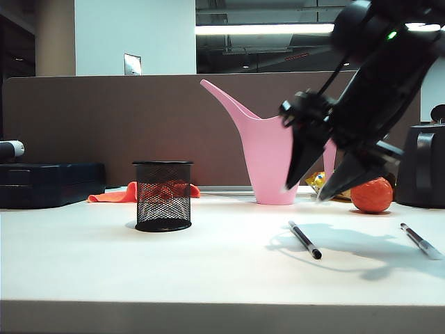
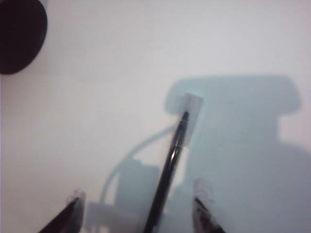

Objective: Pick up a few water-based pens and put them in the pen basket.

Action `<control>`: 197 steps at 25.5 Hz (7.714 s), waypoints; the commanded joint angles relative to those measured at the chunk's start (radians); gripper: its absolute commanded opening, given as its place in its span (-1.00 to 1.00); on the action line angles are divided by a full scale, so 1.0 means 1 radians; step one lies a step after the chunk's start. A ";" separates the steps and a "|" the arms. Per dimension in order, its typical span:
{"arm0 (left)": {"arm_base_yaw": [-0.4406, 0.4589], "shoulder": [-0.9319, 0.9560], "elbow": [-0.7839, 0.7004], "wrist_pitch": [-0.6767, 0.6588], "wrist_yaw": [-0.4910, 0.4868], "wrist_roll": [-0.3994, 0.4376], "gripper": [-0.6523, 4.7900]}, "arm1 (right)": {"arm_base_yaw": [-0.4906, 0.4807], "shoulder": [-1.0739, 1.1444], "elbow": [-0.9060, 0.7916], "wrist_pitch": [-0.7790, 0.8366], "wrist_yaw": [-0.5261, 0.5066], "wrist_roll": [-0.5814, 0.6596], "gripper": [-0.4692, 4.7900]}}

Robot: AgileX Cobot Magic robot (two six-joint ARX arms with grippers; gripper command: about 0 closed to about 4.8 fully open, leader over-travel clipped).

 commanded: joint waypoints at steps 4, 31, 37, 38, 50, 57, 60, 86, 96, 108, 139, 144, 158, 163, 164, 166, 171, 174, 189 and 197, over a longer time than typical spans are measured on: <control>-0.003 0.000 0.002 -0.006 0.006 0.001 -0.78 | 0.030 0.082 0.029 -0.006 0.058 -0.001 0.26; -0.003 0.000 0.002 -0.009 0.006 0.001 -0.78 | 0.072 0.208 0.056 -0.058 0.098 -0.005 -0.86; -0.003 0.001 0.002 -0.010 0.006 0.001 -0.78 | 0.075 0.126 0.148 0.047 0.014 -0.034 -0.86; -0.003 0.000 0.002 -0.010 0.006 0.001 -0.78 | 0.075 0.114 0.159 0.081 -0.005 -0.034 -0.86; -0.003 0.001 0.002 -0.009 0.006 0.001 -0.78 | 0.106 0.121 0.180 0.675 -0.198 -0.027 -0.86; -0.003 0.001 0.002 -0.010 0.006 0.001 -0.78 | 0.136 0.215 0.186 0.916 -0.202 -0.022 -0.86; -0.003 0.001 0.002 -0.010 0.006 0.001 -0.78 | 0.156 0.289 0.200 1.020 -0.201 0.001 -0.86; -0.003 0.000 0.002 -0.019 0.007 0.001 -0.78 | 0.192 0.512 0.399 0.984 -0.169 0.026 -0.22; -0.003 0.001 0.002 -0.019 0.006 0.001 -0.78 | 0.167 0.372 0.397 0.828 -0.095 0.008 -0.84; -0.003 0.001 0.002 -0.019 0.003 0.002 -0.78 | -0.026 0.045 0.397 -0.154 0.121 -0.072 -0.84; -0.003 0.001 0.002 -0.024 0.006 0.001 -0.78 | -0.106 0.057 0.134 -0.399 0.389 0.004 -0.14; -0.003 0.001 0.002 -0.025 0.006 0.001 -0.78 | -0.109 0.085 0.134 -0.387 0.389 0.004 -0.14; -0.003 0.001 0.002 -0.027 0.003 0.001 -0.78 | -0.229 0.114 0.127 -0.389 0.273 0.007 -0.14; -0.003 0.001 0.002 -0.028 0.003 0.001 -0.78 | -0.229 0.119 0.127 -0.375 0.250 0.007 -0.28; -0.003 0.000 0.002 -0.029 0.003 0.001 -0.78 | -0.229 0.122 0.127 -0.377 0.250 0.007 -0.28; -0.003 0.000 0.002 -0.031 0.003 0.001 -0.78 | -0.229 0.131 0.127 -0.381 0.250 0.007 -0.28; -0.003 0.000 0.002 -0.032 0.003 0.001 -0.78 | -0.229 0.168 0.127 -0.392 0.244 0.007 -0.48; -0.003 0.001 0.002 -0.032 0.003 0.001 -0.78 | -0.229 0.183 0.127 -0.400 0.226 0.007 -0.82; -0.003 0.000 0.002 -0.032 0.003 0.001 -0.78 | -0.192 0.126 0.131 -0.158 -0.145 -0.050 -0.85; -0.003 0.000 0.002 -0.032 0.003 0.001 -0.78 | -0.143 0.087 0.134 0.227 -0.309 0.008 -0.85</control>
